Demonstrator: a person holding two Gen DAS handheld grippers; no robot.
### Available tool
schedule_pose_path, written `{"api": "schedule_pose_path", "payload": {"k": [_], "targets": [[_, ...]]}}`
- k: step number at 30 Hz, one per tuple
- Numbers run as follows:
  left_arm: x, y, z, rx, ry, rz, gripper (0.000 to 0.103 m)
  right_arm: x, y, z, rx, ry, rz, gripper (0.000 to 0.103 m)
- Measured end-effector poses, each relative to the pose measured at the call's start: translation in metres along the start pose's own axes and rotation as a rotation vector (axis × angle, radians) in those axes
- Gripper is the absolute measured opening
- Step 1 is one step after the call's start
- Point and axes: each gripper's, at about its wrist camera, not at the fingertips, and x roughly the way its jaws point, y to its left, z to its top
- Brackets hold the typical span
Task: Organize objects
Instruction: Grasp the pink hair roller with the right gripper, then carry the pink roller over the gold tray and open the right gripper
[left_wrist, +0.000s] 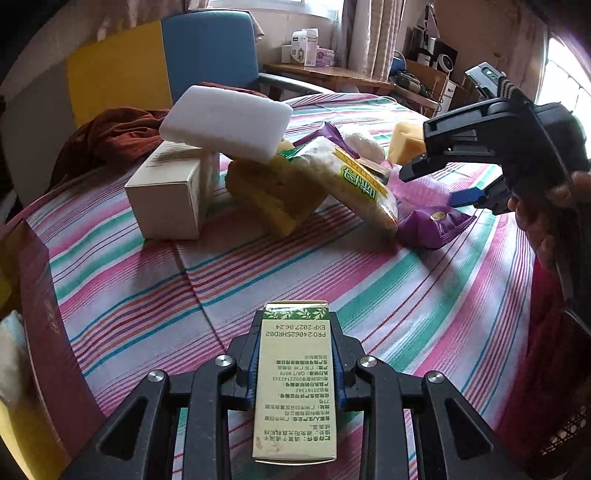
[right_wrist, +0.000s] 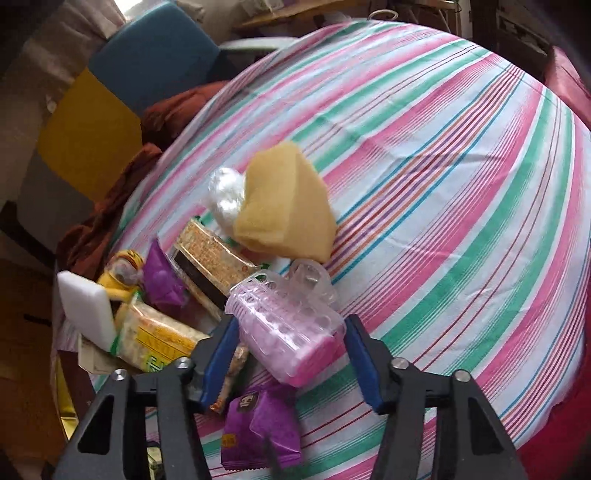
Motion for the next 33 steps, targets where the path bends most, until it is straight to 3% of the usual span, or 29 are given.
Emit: {"api": "schedule_pose_path", "payload": {"k": [14, 19, 26, 33], "targets": [[-0.049, 0.008, 0.003, -0.045, -0.094, -0.015, 0.03, -0.028, 0.003, -0.004, 0.005, -0.102, 0.133, 0.055], [-0.081, 0.018, -0.001, -0.07, -0.138, 0.006, 0.03, -0.046, 0.016, -0.01, -0.057, -0.155, 0.176, 0.055], [-0.133, 0.056, -0.017, -0.17, -0.216, 0.082, 0.03, -0.075, 0.071, -0.033, -0.199, -0.194, 0.251, 0.055], [-0.169, 0.114, -0.05, -0.336, -0.248, 0.188, 0.03, -0.086, 0.154, -0.074, -0.4, -0.13, 0.381, 0.055]]}}
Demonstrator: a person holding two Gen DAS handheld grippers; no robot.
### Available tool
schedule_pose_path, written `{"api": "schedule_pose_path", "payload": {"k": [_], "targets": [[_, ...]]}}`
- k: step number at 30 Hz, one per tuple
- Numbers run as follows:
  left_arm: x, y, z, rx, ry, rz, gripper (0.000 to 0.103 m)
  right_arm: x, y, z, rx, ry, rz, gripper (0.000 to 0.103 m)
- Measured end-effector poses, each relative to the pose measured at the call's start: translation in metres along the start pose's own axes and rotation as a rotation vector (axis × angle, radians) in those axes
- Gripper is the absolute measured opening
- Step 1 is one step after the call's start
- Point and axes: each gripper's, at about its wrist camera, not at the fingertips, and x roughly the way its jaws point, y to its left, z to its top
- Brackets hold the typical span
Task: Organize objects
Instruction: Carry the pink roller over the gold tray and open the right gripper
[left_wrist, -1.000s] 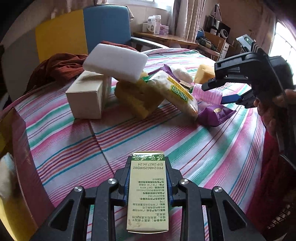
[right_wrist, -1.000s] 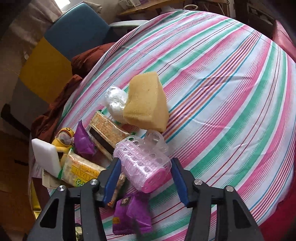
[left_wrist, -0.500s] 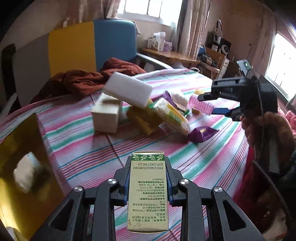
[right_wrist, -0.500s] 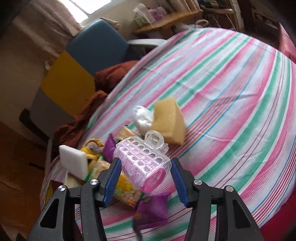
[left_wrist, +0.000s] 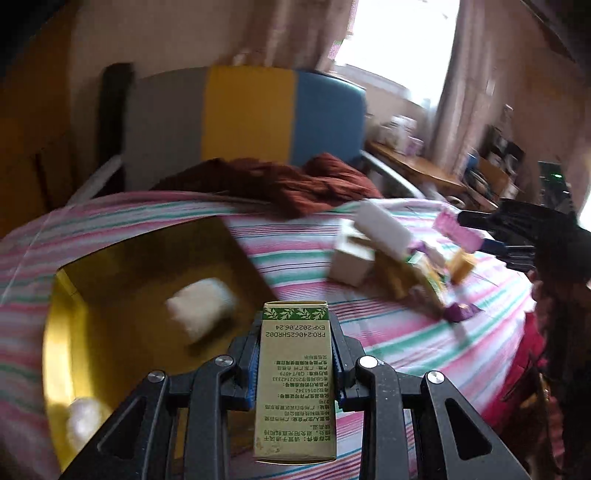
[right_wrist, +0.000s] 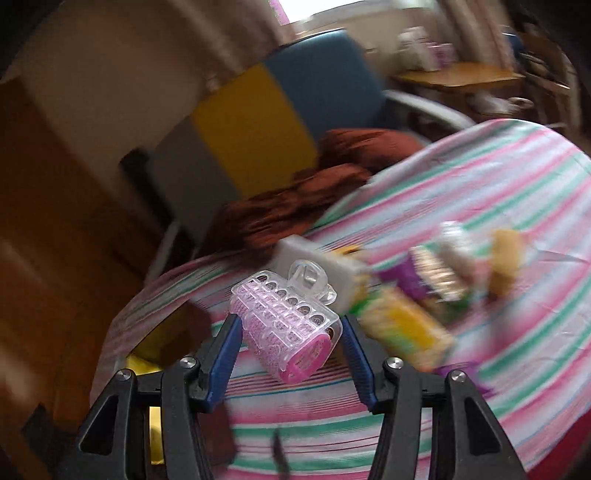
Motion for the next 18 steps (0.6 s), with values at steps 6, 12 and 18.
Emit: {"api": "schedule_pose_path", "payload": {"k": [6, 12, 18], "targets": [[-0.019, 0.062, -0.02, -0.121, 0.001, 0.102, 0.03, 0.042, 0.07, -0.023, -0.132, 0.116, 0.09, 0.055], [-0.032, 0.102, -0.042, -0.224, 0.017, 0.144, 0.03, 0.08, 0.12, -0.046, -0.218, 0.214, 0.138, 0.055], [-0.039, 0.118, -0.053, -0.275, 0.013, 0.142, 0.03, 0.107, 0.151, -0.057, -0.259, 0.276, 0.169, 0.055]]}}
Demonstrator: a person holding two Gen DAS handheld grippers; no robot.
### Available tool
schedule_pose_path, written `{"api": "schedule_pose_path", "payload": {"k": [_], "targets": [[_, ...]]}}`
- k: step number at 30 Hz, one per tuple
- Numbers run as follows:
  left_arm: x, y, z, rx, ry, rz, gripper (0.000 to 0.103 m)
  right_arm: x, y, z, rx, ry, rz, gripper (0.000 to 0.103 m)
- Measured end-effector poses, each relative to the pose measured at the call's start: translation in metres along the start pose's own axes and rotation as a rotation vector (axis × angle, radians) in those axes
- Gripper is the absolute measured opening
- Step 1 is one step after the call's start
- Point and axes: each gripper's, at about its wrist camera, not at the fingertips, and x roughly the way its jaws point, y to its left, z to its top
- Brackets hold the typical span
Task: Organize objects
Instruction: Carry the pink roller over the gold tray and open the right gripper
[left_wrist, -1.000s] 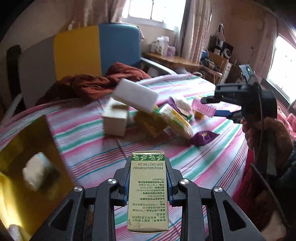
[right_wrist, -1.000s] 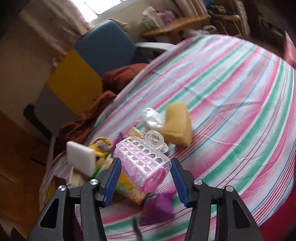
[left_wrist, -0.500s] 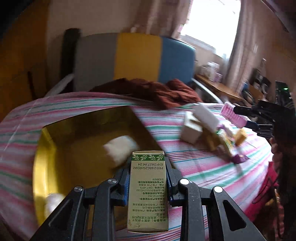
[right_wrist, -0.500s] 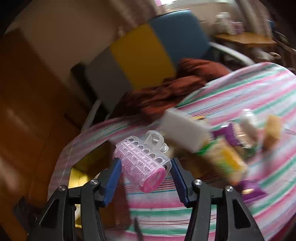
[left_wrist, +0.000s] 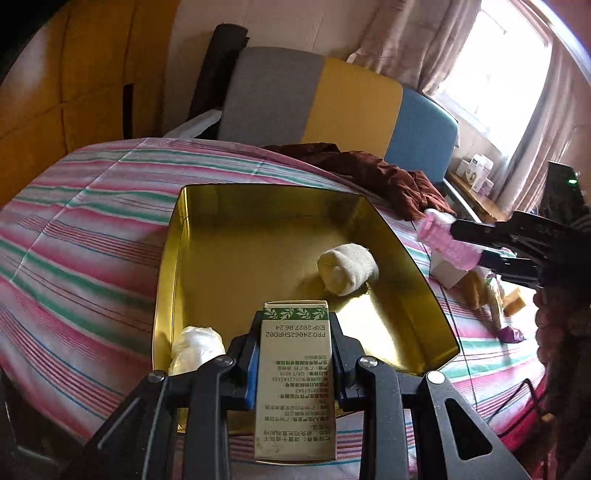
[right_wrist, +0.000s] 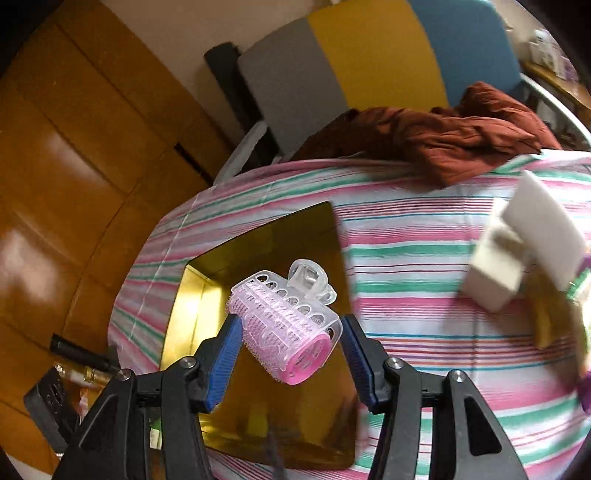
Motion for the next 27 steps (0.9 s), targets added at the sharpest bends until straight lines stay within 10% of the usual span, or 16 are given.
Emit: {"api": "schedule_pose_path", "payload": {"k": [16, 20, 27], "targets": [[0.002, -0.005, -0.01, 0.035, 0.016, -0.087, 0.031, 0.076, 0.104, 0.019, -0.154, 0.148, 0.131, 0.057], [0.007, 0.002, -0.014, 0.001, 0.033, -0.087, 0.05, 0.083, 0.127, 0.033, -0.166, 0.143, 0.187, 0.068], [0.002, 0.014, -0.015, -0.025, 0.021, -0.05, 0.052, 0.073, 0.124, 0.023, -0.179, 0.139, 0.178, 0.069]]}}
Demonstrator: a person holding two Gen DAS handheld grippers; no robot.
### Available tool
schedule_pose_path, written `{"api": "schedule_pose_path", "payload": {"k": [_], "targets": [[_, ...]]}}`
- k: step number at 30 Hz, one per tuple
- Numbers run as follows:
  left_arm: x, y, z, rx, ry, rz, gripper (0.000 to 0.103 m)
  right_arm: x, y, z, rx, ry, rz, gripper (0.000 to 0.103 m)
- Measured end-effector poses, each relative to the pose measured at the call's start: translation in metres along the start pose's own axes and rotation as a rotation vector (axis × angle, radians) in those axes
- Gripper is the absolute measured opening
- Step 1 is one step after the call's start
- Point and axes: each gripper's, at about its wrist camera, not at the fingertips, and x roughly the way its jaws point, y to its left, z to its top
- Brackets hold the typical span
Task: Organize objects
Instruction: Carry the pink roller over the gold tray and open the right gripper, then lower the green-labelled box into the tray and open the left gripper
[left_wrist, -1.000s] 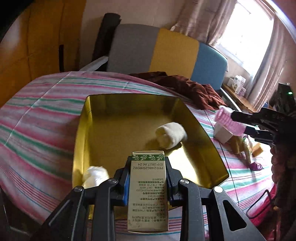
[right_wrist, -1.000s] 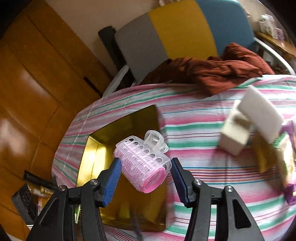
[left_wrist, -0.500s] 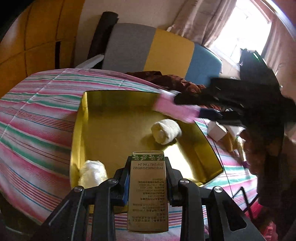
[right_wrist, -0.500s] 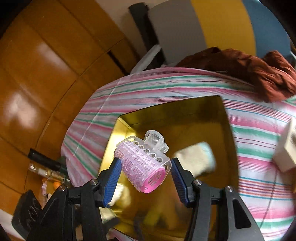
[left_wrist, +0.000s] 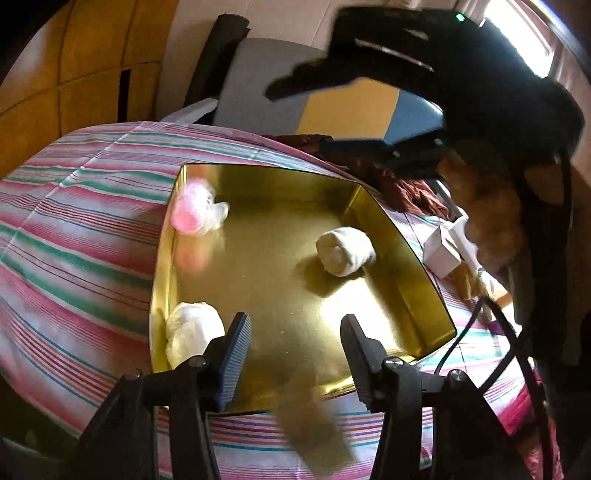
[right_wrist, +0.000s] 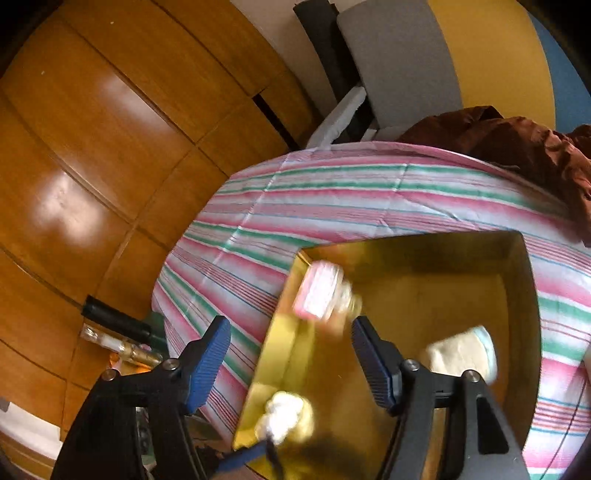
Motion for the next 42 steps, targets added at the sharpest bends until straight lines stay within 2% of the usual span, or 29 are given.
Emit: {"api": "schedule_pose_path", "payload": {"k": [6, 12, 14, 15, 16, 19, 23, 27, 30, 34, 42], "targets": [[-0.006, -0.002, 0.003, 0.006, -0.023, 0.039, 0.061, -0.013, -0.009, -0.023, -0.006, -0.009, -0.079, 0.073], [-0.007, 0.003, 0.003, -0.005, -0.041, 0.088, 0.062, -0.034, -0.027, -0.041, 0.041, -0.048, -0.116, 0.073], [-0.012, 0.011, 0.003, -0.037, -0.077, 0.08, 0.061, -0.039, -0.031, -0.047, 0.053, -0.057, -0.122, 0.073], [-0.017, 0.016, 0.002, -0.045, -0.122, 0.083, 0.062, -0.042, -0.034, -0.052, 0.058, -0.059, -0.124, 0.073], [-0.02, 0.022, 0.002, -0.055, -0.151, 0.099, 0.062, -0.045, -0.035, -0.055, 0.056, -0.059, -0.126, 0.073], [-0.027, 0.049, 0.009, -0.12, -0.168, 0.138, 0.061, -0.052, -0.037, -0.066, 0.036, -0.06, -0.149, 0.073], [-0.059, 0.084, 0.022, -0.158, -0.234, 0.213, 0.062, -0.052, -0.043, -0.075, 0.047, -0.053, -0.143, 0.073], [-0.083, 0.106, 0.021, -0.161, -0.276, 0.299, 0.062, -0.048, -0.043, -0.078, 0.042, -0.034, -0.145, 0.073], [-0.089, 0.119, 0.017, -0.186, -0.254, 0.316, 0.062, -0.051, -0.047, -0.078, 0.055, -0.041, -0.15, 0.073], [-0.083, 0.108, 0.014, -0.172, -0.23, 0.294, 0.063, -0.062, -0.056, -0.081, 0.073, -0.052, -0.182, 0.073], [-0.045, 0.043, 0.025, -0.041, -0.173, 0.128, 0.066, -0.091, -0.092, -0.099, 0.149, -0.073, -0.26, 0.073]]}}
